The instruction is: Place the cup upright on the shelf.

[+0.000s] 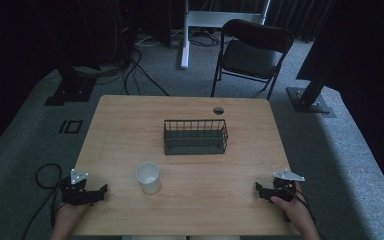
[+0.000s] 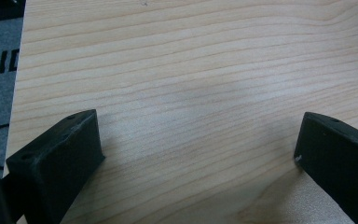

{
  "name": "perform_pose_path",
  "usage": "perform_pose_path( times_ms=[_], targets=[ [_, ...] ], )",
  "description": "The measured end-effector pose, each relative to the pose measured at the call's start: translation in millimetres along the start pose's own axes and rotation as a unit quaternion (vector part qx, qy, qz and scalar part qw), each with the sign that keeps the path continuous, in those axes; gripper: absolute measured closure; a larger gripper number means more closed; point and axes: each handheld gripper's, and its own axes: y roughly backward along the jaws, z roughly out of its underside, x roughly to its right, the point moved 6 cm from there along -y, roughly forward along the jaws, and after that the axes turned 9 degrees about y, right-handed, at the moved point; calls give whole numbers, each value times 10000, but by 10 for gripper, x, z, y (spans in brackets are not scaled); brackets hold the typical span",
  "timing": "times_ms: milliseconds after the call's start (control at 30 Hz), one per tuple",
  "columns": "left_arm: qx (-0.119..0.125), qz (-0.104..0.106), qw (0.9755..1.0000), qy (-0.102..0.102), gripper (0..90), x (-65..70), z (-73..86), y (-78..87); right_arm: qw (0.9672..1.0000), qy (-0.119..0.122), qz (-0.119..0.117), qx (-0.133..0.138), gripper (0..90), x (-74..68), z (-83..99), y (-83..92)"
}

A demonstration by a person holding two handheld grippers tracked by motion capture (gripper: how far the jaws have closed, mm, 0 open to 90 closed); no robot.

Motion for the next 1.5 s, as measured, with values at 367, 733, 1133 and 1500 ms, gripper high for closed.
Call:
perform_pose_path(
  times_ms=[367, 733, 1133, 1500],
  targets=[
    [0, -1, 10000, 0, 9, 0, 0, 0, 9999, 94, -87, 4, 113, -19, -10, -4],
    [0, 0, 10000, 1, 9, 0, 0, 0, 9989, 184, -342, 280, 113, -143, -152, 34],
    [1, 1, 10000, 3, 9, 0, 0, 0, 9969, 334, -611, 376, 114, -328, -246, -27],
    [1, 0, 10000, 3, 9, 0, 0, 0, 9943, 548, -809, 428, 114, -512, -397, -78]
  ],
)
